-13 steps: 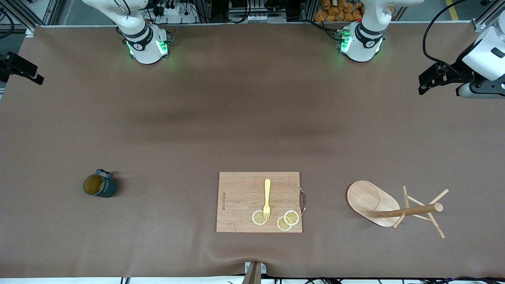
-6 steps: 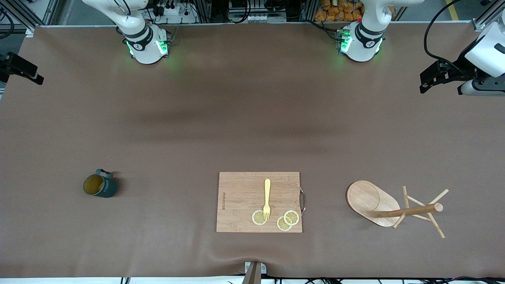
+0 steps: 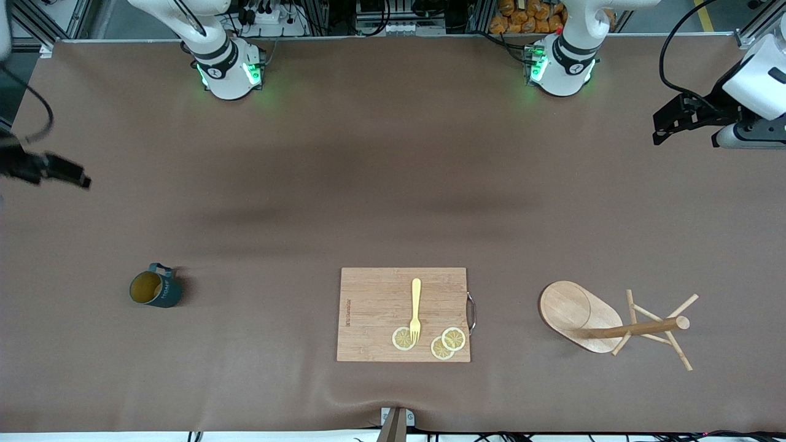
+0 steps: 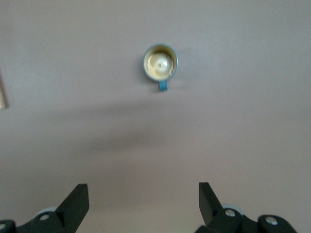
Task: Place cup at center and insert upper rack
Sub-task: 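Reach the right gripper toward the teal mug, then lower the right gripper over the mug rim and close it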
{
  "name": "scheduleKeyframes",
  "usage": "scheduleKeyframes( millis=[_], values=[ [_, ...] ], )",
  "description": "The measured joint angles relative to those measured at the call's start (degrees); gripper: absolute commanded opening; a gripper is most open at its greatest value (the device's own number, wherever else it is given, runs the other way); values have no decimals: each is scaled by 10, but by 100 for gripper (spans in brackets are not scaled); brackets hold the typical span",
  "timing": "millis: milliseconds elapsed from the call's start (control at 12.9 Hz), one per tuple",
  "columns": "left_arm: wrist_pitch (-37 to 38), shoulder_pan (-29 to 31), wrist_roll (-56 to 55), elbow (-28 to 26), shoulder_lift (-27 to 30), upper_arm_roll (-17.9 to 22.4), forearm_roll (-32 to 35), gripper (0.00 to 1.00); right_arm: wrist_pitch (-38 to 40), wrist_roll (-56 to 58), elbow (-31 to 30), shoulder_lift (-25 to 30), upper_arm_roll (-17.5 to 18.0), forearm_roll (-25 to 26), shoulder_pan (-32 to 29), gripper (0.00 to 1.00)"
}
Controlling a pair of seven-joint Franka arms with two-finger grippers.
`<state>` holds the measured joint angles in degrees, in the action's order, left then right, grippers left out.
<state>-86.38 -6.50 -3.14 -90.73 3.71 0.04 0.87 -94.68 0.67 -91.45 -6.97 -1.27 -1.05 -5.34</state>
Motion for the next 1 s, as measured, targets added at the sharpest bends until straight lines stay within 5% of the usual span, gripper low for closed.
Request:
scheduleKeyframes(
  millis=[309, 1004],
  values=[
    [0, -1, 0, 0, -1, -1, 0, 100, -127, -31, 1, -118, 0, 0, 0, 100],
    [0, -4, 0, 0, -7, -13, 0, 100, -313, -319, 42, -274, 5, 0, 5, 100]
  ],
)
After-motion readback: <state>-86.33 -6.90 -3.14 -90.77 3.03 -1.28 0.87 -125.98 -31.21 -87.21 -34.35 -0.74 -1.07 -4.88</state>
